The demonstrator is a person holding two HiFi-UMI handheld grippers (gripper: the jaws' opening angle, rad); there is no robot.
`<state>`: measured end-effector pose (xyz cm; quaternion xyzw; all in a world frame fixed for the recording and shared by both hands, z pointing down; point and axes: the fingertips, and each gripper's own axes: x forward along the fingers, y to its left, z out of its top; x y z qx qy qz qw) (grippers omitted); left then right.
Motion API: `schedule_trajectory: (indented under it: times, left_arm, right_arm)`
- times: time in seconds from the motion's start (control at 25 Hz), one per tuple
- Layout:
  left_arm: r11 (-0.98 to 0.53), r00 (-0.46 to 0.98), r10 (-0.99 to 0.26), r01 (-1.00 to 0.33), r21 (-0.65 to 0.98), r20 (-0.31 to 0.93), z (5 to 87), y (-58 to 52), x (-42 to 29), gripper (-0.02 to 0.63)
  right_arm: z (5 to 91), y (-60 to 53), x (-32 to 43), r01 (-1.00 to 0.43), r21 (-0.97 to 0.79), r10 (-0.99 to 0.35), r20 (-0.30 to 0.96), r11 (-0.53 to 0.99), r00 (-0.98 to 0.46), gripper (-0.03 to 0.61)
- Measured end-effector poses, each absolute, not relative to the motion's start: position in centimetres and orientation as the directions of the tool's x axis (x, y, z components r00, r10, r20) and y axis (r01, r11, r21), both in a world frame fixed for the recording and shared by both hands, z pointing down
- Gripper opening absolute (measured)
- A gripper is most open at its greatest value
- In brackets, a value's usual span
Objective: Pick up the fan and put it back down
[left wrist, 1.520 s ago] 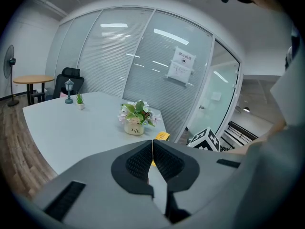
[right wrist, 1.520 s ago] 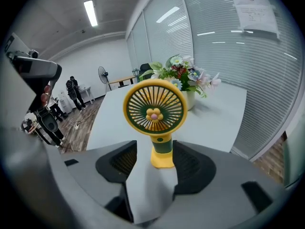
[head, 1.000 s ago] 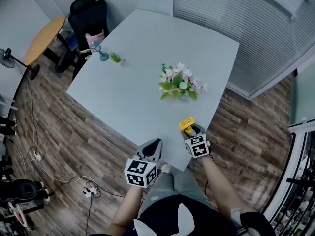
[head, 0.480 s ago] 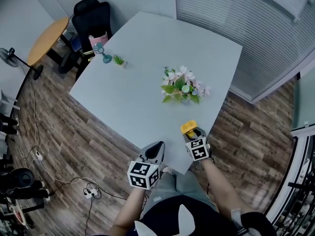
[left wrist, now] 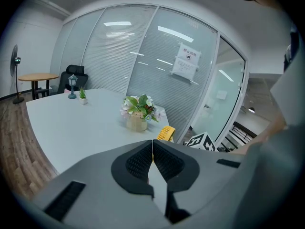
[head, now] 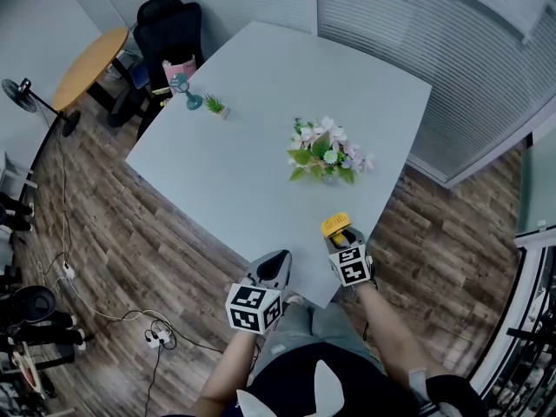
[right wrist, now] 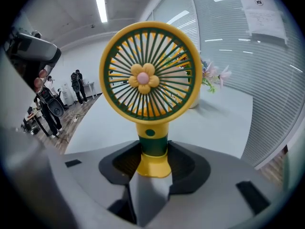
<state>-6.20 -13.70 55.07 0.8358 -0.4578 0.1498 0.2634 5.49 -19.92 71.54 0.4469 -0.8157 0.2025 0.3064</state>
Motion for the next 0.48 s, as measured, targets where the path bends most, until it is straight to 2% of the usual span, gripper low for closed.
schedule_trajectory:
  times: [0.48]
  left_arm:
    - [-0.440, 0.534, -0.696, -0.846, 0.302, 0.480, 54.80, -13.69, -5.83, 0.021]
  right_arm:
    - [71.00, -19.69, 5.72, -0.845, -0.050, -0.596, 0.687, 0.533, -0.416, 0.178]
